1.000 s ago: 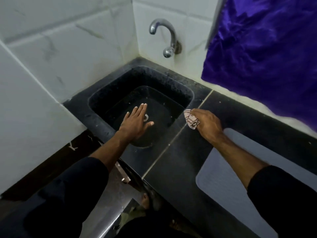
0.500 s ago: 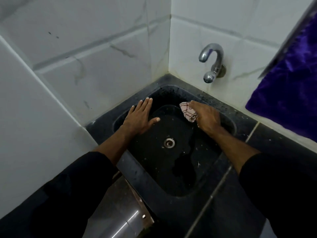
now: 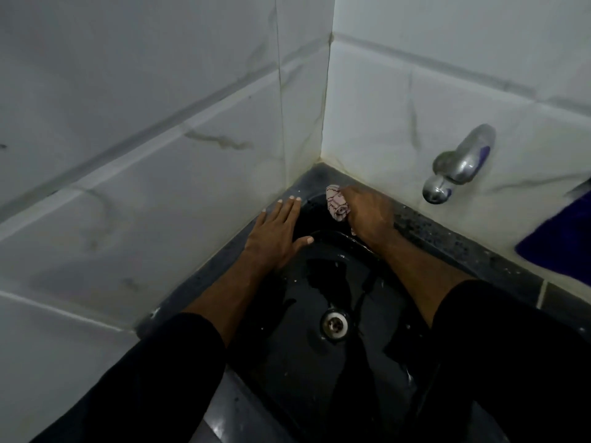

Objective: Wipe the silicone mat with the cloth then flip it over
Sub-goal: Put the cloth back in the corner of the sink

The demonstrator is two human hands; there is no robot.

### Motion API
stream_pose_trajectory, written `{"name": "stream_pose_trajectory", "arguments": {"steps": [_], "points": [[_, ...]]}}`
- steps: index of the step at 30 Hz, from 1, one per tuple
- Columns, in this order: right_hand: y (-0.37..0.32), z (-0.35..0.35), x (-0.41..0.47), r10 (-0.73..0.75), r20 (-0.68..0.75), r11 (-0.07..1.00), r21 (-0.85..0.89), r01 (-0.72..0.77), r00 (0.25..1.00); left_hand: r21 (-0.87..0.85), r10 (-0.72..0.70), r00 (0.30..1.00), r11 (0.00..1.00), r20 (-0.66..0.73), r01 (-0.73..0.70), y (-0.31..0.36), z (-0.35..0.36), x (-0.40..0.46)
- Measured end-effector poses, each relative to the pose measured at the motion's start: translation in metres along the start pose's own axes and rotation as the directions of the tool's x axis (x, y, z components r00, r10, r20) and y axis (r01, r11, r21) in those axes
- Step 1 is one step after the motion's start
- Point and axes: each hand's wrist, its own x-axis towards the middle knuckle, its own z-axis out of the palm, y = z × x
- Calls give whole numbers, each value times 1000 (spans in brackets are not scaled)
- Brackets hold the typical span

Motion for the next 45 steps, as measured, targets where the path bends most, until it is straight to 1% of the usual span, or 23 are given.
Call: {"name": "stream_pose_trajectory", "arguments": {"steps": [6,9,11,13,15,16,18,20,24,27,31,33,37,41,45], "points": [[4,19,83,-2,-34,993,-120,-2,999,86,39,999,996,-20,-37,-24,13,53],[7,32,123,-10,-26,981,-195,5,1000,107,61,997,993,-46,-56,-31,20,77],[7,46,138,-19,-40,978,-211,10,999,120,64,997,991,-51,-58,-34,24,87],[4,66,145,-16,-41,985,-172,9,999,124,70,996,990,-54,-63,-36,30,95],[0,91,139,-11,-57,996,-88,6,998,118,75,996,991,-45,-69,-37,36,99],[-2,102,132,-10,-87,1000,-21,8,996,122,76,996,990,-38,-71,-38,38,99],[-2,119,118,-8,-204,993,113,32,979,124,76,997,990,-21,-73,-38,43,100],[5,129,105,-24,-240,988,140,59,970,109,74,997,991,-6,-73,-37,45,101],[19,139,101,-83,-176,990,102,102,981,95,74,997,993,-15,-72,-33,43,104],[17,141,113,-113,-119,984,124,128,986,84,66,998,994,-9,-65,-32,44,105],[15,137,121,-111,-42,983,139,116,993,49,55,998,997,9,-56,-30,43,100],[15,129,114,-110,-20,982,149,112,994,44,51,999,998,8,-51,-29,42,91],[18,100,73,-24,23,978,210,19,999,30,54,998,998,11,-54,-14,35,63],[28,67,0,-9,55,986,168,0,998,18,90,996,996,21,-90,20,26,25],[47,39,-86,29,83,991,126,-39,996,15,148,989,989,30,-148,75,23,-19]]}}
